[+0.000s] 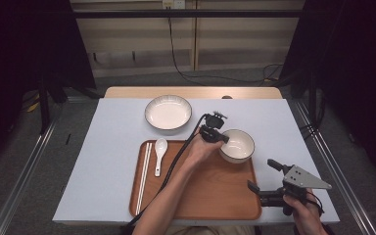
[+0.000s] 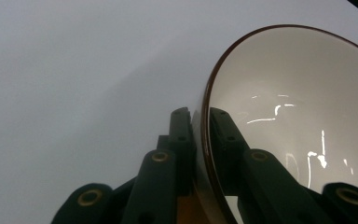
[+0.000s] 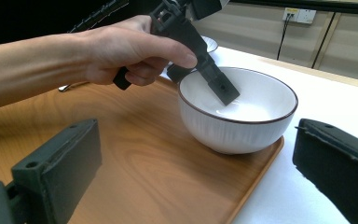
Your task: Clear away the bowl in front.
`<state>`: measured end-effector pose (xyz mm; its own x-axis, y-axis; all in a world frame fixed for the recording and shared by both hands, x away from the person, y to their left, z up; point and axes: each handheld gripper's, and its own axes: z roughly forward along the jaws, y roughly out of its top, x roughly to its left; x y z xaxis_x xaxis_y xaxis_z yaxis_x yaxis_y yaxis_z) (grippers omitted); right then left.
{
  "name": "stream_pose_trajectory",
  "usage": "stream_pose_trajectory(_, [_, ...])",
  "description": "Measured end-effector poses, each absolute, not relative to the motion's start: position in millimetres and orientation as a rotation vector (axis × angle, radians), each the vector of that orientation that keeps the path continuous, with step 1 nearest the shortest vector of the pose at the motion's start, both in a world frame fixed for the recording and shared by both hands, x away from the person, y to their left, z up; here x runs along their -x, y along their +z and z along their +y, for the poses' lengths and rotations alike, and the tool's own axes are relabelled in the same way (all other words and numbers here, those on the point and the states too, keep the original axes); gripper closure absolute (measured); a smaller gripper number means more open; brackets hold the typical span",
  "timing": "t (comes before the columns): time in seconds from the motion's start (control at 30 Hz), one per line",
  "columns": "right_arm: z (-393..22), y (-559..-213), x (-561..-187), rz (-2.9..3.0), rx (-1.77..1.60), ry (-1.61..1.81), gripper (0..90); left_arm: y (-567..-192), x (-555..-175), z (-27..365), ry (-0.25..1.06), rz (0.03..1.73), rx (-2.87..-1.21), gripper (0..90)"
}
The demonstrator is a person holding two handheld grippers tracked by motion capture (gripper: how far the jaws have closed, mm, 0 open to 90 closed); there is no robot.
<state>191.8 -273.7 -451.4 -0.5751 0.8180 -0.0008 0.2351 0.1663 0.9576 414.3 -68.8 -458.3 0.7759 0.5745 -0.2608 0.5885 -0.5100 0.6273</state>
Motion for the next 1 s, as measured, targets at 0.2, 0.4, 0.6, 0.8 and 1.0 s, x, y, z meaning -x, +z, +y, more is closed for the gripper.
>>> stream_pose_trajectory(0.2, [-274, -451, -192, 1.913, -0.987, 1.428, 0.7, -458, -412, -65, -0.015, 0.837, -2.25, 72.2])
stream_pose_trajectory(0.4, [-274, -451, -192, 1.915, -0.991, 1.423, 0.7, -455, -411, -54, 0.034, 0.837, -2.217, 51.8])
stream_pose_trajectory(0.6, [-274, -451, -192, 1.912, -0.997, 1.424, 0.7, -447, -407, -37, 0.118, 0.848, -2.142, 24.8])
stream_pose_trajectory(0.8, [-274, -451, -194, 1.907, -1.007, 1.425, 0.7, -437, -405, -19, 0.181, 0.854, -2.081, 3.7])
stream_pose_trajectory(1.0, [-273, -451, -194, 1.909, -1.004, 1.424, 0.7, -427, -403, -5, 0.267, 0.869, -2.046, 3.2])
